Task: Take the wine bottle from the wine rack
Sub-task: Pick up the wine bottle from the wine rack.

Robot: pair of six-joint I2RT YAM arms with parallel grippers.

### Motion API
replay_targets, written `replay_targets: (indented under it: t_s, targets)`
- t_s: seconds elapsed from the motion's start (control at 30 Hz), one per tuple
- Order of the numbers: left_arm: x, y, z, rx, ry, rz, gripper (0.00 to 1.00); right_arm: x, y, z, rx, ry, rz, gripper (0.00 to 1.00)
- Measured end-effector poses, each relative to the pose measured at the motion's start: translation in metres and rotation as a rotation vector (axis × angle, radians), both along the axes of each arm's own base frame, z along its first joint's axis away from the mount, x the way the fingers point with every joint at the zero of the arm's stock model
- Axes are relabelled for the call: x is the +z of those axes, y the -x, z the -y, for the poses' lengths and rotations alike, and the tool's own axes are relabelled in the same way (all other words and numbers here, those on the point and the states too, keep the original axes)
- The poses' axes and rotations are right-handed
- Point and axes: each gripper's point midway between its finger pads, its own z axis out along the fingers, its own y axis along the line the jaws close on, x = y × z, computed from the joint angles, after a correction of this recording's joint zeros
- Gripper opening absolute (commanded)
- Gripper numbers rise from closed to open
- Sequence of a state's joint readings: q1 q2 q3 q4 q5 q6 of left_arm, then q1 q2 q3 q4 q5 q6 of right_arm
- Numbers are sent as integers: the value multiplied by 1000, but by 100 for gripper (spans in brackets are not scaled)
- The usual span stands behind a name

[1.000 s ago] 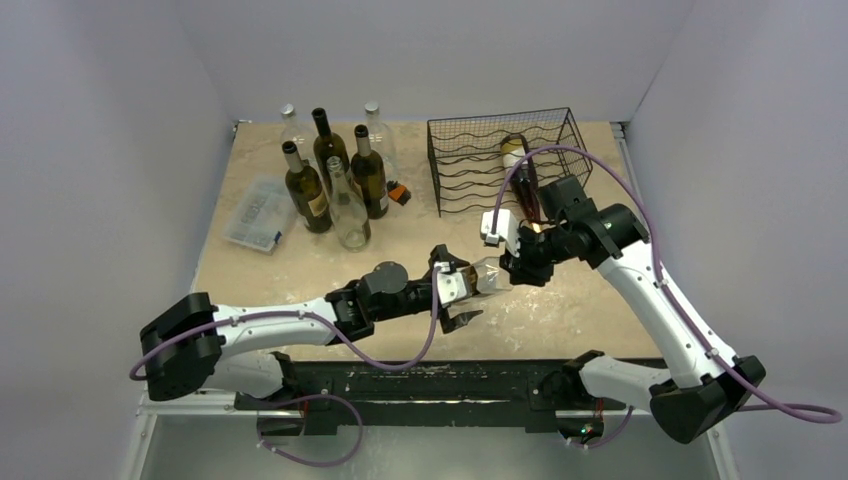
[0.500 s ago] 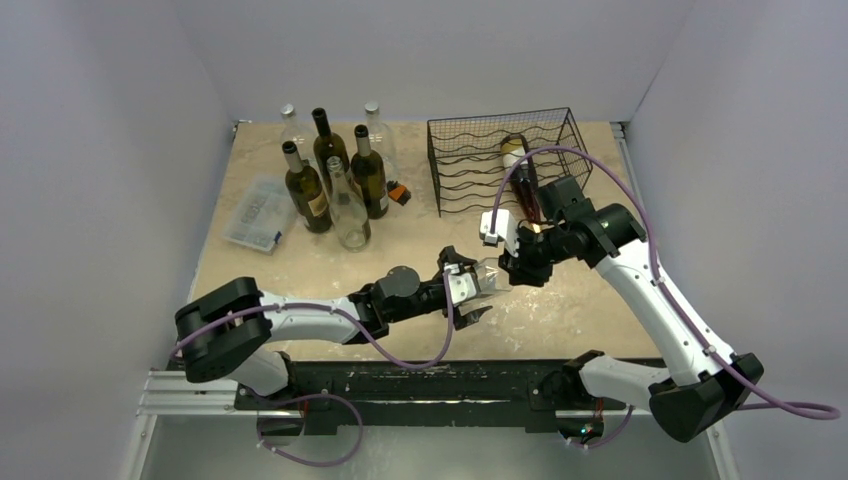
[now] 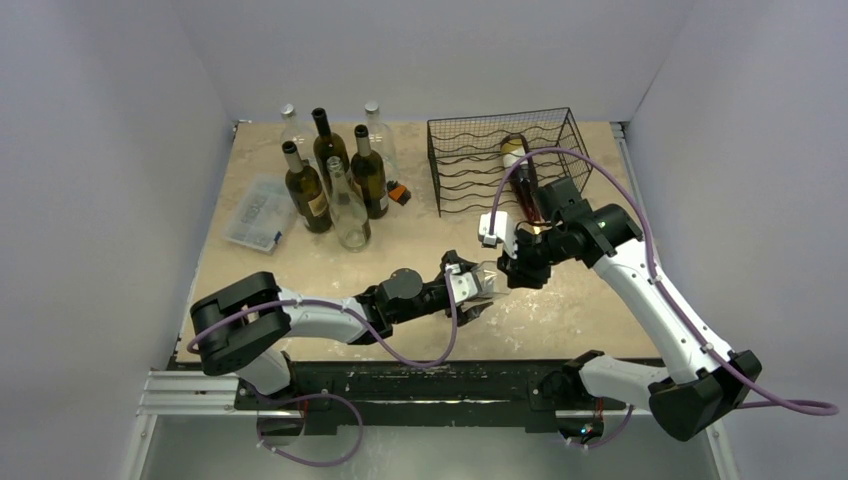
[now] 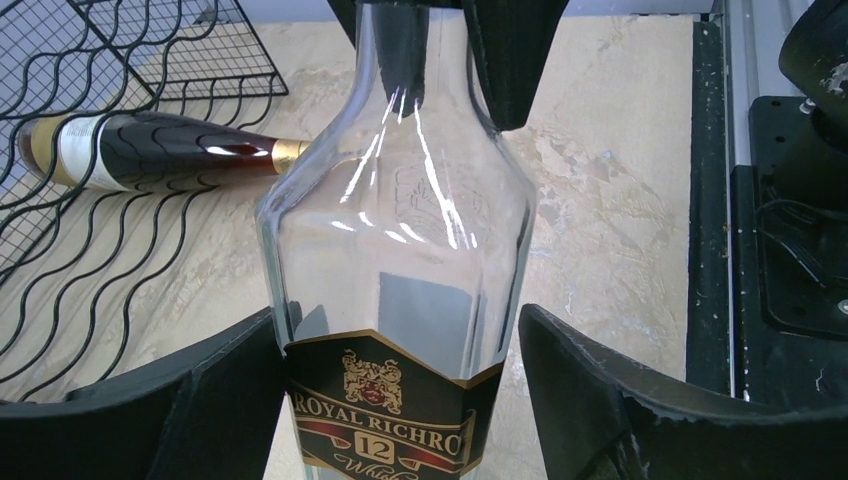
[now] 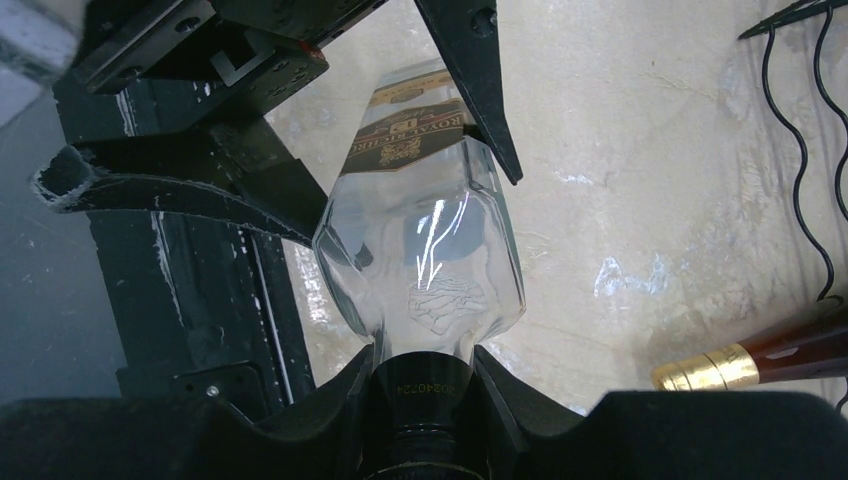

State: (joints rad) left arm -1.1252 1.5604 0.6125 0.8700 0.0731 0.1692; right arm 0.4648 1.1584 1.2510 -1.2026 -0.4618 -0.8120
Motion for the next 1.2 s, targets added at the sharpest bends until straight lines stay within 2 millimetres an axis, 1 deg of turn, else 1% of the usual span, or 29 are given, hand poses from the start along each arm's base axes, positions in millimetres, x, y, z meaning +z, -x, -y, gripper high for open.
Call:
replay_targets:
  t_s: [0.03, 0.17, 0.2, 0.3, 0.4, 0.43, 0.6, 0.73, 0.8, 0.93, 1.07, 1.2]
  targets:
    - [-1, -1, 0, 3, 1, -1, 72, 0, 0, 0, 0, 0, -1, 0]
    - [-2, -3, -1, 12, 6, 0, 48, -1, 0, 0, 4, 2, 1, 2]
    - [-2, -3, -1, 12, 7, 0, 39, -1, 0, 0, 4, 2, 0, 2]
    - [-3, -4, 0, 13, 10, -1, 19, -1, 0, 0, 6, 3, 1, 4]
    - [-3, -4, 0, 14, 12, -6, 2, -1, 0, 0, 6, 4, -1, 15]
    - [-4, -4, 0, 13, 12, -7, 0, -2, 0, 0, 6, 5, -3, 18]
    - [-4, -4, -1, 14, 21, -12, 0, -2, 0, -1, 7, 0, -2, 35]
    - [-4, -3, -5, 15, 44, -10, 0, -2, 0, -4, 13, -24, -2, 50]
    - [-4, -4, -7, 23, 64, -26, 0, 3, -3, -9, 15, -66, 17, 59]
    - [-4, -7, -11, 38, 91, -44, 0, 15, -3, -16, 28, -139, 45, 73]
    - [-3, -7, -14, 45, 113, -54, 0, 23, -2, -18, 32, -199, 41, 81]
    - [-3, -7, -18, 51, 133, -61, 0, 30, -1, -19, 30, -269, 22, 87]
